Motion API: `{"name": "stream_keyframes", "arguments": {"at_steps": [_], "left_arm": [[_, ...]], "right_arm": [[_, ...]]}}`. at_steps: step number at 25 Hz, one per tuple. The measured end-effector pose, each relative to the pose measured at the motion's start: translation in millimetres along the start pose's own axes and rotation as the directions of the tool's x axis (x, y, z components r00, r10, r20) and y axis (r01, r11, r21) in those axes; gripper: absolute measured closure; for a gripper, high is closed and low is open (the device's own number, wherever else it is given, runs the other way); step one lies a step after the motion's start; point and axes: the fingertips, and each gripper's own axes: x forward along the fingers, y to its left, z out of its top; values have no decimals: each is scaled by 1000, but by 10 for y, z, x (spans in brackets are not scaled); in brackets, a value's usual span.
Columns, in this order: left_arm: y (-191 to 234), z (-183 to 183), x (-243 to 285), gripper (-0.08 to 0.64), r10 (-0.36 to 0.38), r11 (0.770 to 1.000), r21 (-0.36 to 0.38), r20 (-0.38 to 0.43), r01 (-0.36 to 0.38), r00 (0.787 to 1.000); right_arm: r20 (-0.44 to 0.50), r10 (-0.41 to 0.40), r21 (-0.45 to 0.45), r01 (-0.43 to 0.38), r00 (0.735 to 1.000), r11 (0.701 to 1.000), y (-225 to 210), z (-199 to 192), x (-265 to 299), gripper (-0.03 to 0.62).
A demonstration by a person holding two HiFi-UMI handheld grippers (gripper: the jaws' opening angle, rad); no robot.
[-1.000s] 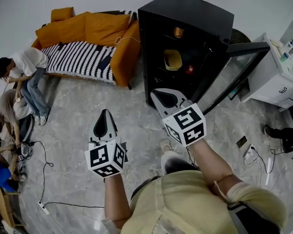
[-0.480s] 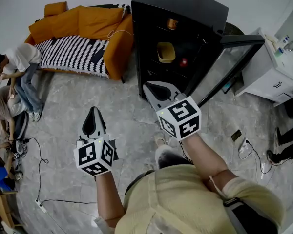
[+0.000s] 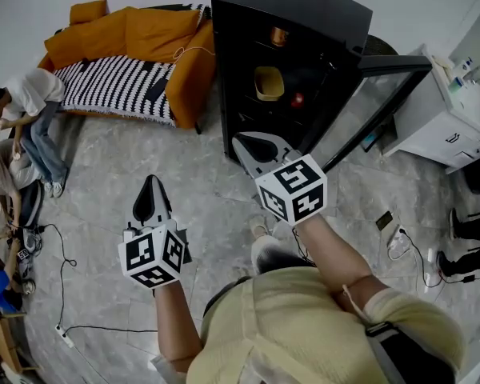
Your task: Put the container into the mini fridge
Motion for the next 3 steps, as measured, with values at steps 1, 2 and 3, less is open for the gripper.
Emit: {"name": "stream_keyframes", "arguments": {"at_steps": [1, 2, 3], "left_arm": [[-12, -9, 8, 538, -2, 1000, 0, -2, 2, 1000], [-25, -17, 17, 538, -5, 1000, 0, -5, 5, 1000], [-38, -25, 26, 538, -8, 1000, -1, -7, 8, 1000]], "right_arm": [[-1, -1, 0, 1, 1000, 1000, -13, -6, -4, 563], [-2, -2, 1, 2, 1000, 1000, -25, -10, -8, 563], [-2, -3, 2, 3, 1000, 1000, -38, -14, -11, 563]]}}
